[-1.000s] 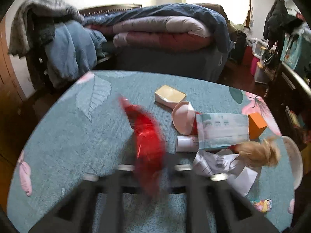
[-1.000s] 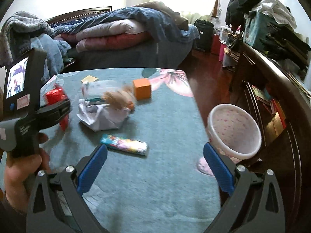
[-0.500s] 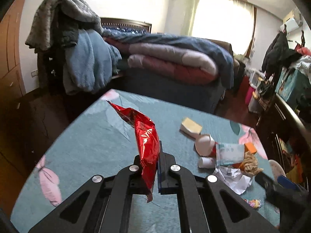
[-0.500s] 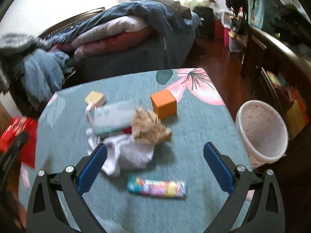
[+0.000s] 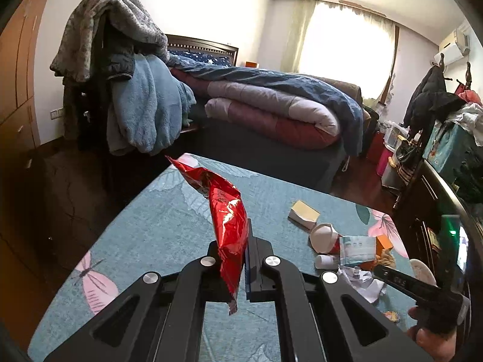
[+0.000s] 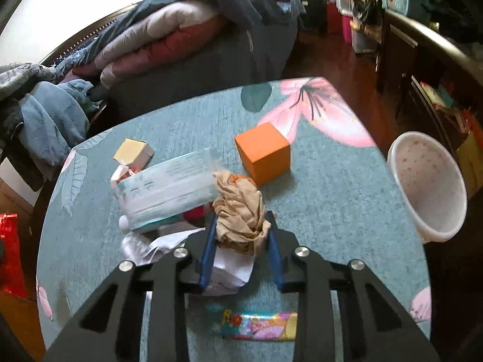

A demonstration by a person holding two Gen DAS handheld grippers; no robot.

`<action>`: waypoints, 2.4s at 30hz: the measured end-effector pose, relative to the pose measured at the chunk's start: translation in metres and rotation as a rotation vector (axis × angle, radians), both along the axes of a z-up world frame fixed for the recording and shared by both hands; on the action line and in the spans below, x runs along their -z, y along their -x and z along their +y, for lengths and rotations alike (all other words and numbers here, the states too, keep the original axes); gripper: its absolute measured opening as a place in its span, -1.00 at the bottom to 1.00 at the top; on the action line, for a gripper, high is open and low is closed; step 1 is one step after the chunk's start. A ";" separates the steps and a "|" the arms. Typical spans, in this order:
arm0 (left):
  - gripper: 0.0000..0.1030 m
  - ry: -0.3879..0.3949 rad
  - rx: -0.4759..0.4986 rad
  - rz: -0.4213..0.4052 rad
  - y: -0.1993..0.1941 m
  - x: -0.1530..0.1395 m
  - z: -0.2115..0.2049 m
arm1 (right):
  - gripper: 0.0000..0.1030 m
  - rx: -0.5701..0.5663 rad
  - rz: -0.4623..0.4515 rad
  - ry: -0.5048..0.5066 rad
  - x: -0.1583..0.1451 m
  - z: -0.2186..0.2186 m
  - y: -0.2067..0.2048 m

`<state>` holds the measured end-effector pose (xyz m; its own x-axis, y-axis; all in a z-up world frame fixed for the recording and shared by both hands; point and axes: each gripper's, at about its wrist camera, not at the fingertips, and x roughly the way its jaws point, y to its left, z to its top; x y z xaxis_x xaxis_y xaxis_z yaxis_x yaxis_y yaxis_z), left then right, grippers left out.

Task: Collect trash
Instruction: 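Grasp the red snack bag with the left tool while the right tool grasps the brown paper, then carry the red bag and brown paper over the wastebasket with both tools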

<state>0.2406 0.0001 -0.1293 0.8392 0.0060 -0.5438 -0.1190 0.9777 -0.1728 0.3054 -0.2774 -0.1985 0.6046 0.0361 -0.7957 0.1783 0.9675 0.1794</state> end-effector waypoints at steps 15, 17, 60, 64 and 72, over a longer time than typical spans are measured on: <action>-0.92 -0.034 -0.016 -0.028 0.040 -0.025 0.006 | -0.36 -0.073 -0.113 0.036 -0.046 0.027 0.082; -0.91 -0.038 -0.008 -0.039 0.047 -0.030 0.004 | -0.33 -0.073 -0.136 0.049 -0.053 0.028 0.096; -0.91 -0.102 0.488 -0.124 0.045 -0.056 -0.248 | -0.33 0.257 -0.230 0.062 -0.052 -0.173 0.179; -0.91 -0.090 0.555 -0.115 0.033 -0.049 -0.277 | -0.33 0.290 -0.209 0.067 -0.041 -0.195 0.174; -0.91 -0.057 0.647 -0.032 -0.007 -0.031 -0.334 | -0.33 0.352 -0.180 0.068 -0.019 -0.241 0.158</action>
<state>0.2476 -0.3334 -0.0987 0.6988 -0.4777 -0.5324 0.5014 0.8580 -0.1118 0.1479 -0.5183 -0.1796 0.7008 -0.2475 -0.6691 0.4726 0.8636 0.1754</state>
